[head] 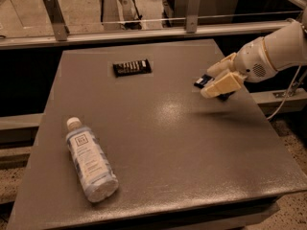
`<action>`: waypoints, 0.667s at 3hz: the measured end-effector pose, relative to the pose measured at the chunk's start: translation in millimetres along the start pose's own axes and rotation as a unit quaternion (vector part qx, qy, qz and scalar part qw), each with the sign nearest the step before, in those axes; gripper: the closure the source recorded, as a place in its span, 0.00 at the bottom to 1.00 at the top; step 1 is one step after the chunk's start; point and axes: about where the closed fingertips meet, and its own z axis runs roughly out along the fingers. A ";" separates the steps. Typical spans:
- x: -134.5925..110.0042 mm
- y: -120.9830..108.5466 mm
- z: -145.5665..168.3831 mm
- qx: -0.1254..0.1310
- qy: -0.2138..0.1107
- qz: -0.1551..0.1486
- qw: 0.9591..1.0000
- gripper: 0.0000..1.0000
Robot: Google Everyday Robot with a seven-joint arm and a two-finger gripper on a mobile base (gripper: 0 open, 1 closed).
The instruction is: Move rxbar blueberry near blue plastic bottle
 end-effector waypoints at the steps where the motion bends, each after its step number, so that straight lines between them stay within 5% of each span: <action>1: 24.5 -23.2 0.7 0.021 0.005 0.025 0.999 0.00; 2: 43.7 -41.5 9.9 0.030 0.010 0.046 0.998 0.00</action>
Offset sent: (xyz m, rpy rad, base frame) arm 0.0477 -0.0592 -0.0558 -0.0038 0.0451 -0.1663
